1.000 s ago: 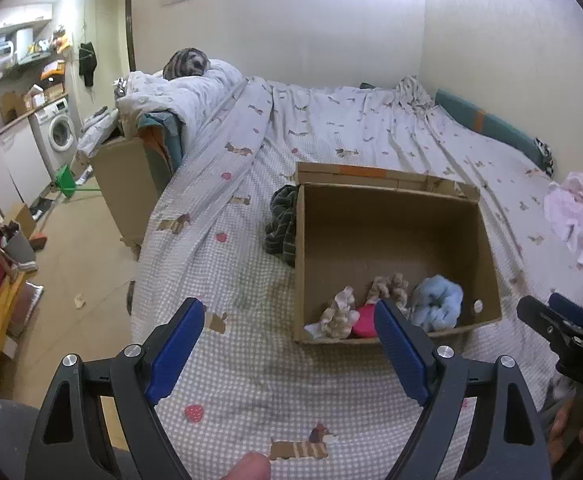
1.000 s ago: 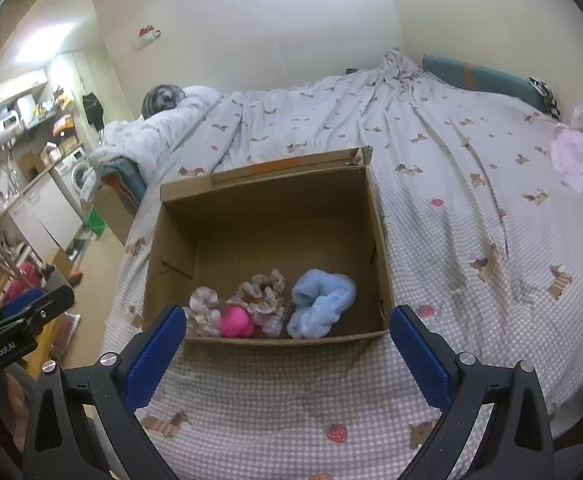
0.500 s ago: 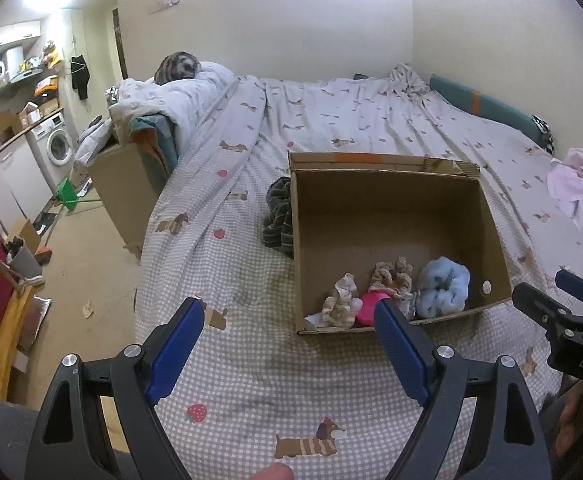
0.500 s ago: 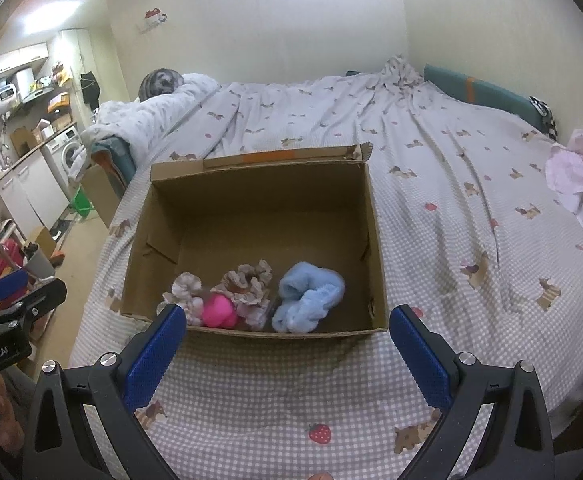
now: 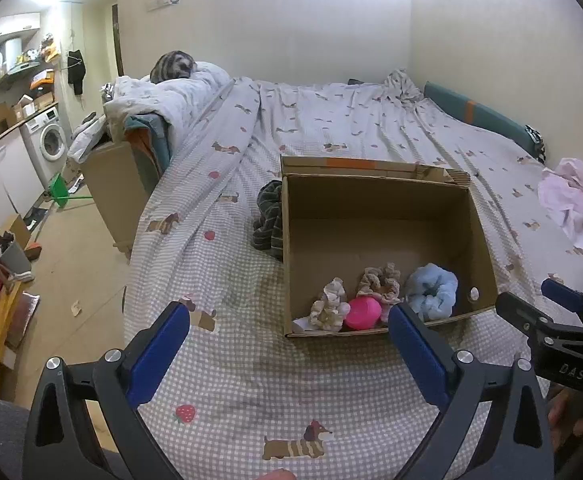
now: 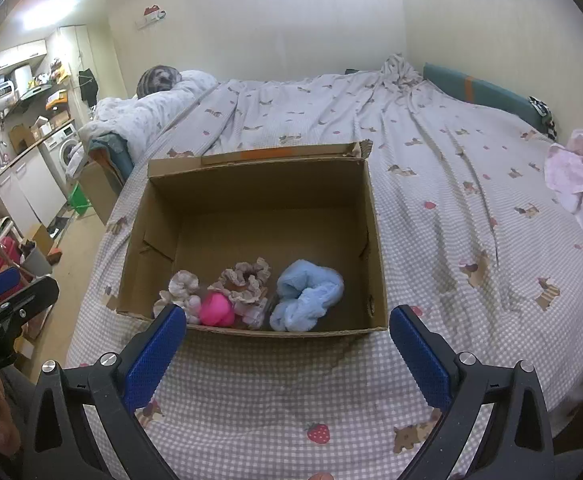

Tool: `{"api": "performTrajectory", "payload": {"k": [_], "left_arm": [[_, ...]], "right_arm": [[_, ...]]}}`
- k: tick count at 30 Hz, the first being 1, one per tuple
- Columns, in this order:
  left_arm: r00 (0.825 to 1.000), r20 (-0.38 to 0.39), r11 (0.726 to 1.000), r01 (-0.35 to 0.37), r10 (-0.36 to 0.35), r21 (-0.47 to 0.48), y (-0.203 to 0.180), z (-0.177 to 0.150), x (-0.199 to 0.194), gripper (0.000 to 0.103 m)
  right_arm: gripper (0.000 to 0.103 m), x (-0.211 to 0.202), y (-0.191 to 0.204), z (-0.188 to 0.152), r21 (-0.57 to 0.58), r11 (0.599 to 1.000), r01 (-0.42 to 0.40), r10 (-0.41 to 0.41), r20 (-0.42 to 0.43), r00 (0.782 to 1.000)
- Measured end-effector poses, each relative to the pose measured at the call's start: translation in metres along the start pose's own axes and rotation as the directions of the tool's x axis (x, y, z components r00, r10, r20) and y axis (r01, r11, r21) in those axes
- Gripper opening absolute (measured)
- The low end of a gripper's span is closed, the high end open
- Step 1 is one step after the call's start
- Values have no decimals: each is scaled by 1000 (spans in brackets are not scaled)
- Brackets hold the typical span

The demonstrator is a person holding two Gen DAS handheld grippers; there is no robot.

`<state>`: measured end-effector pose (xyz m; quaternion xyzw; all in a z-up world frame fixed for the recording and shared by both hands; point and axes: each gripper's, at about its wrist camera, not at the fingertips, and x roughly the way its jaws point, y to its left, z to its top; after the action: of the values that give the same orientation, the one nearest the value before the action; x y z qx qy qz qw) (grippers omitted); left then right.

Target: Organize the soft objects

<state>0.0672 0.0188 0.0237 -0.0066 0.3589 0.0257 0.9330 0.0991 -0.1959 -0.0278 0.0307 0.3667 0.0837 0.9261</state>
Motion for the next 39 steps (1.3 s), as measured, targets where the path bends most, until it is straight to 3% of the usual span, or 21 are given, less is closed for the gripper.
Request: {"api": "performTrajectory", "payload": {"k": [39], "left_arm": [[1000, -12, 1000, 9, -9, 3, -3, -4, 3, 99]], "right_arm": [[103, -3, -2, 1, -6, 1000, 2, -2, 10, 1000]]}}
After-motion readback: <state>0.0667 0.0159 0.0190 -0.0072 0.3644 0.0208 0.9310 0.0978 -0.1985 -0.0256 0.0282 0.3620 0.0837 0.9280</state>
